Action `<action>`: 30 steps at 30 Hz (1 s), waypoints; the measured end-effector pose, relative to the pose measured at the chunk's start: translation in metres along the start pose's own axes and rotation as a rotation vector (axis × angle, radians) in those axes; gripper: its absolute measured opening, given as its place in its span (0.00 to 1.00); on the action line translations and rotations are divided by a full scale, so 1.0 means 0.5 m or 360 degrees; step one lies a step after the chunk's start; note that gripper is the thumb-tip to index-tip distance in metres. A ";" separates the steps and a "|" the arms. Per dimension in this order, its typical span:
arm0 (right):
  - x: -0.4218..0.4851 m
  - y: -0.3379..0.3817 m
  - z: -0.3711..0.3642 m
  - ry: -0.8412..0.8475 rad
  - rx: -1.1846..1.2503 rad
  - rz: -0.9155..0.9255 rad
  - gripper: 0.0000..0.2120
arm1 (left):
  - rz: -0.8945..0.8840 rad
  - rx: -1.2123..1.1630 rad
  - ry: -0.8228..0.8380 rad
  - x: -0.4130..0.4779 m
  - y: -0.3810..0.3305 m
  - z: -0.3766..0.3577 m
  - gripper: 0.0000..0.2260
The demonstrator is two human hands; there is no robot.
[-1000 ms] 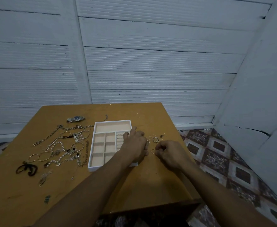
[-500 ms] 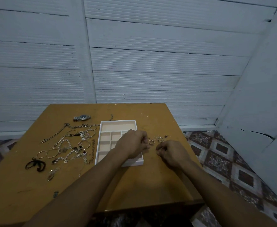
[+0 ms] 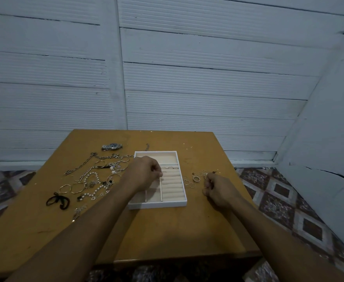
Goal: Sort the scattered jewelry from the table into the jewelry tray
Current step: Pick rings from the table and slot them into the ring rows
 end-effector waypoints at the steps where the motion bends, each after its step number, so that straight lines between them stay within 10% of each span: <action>1: -0.003 0.002 0.001 -0.0008 -0.0019 0.0030 0.07 | 0.0037 0.0027 -0.0035 0.000 0.010 0.007 0.03; 30: 0.059 0.124 0.004 -0.0109 0.0285 0.0128 0.08 | -0.0064 0.0043 -0.0320 0.051 -0.001 -0.065 0.05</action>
Point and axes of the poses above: each hand's wrist, its own x-axis towards the middle knuckle, its own z-axis out of the back of the hand, y = z × x, the point moved 3 cm from there along x, towards the middle knuckle, and after that the axes turned 10 degrees about -y, right-handed, at the moved point
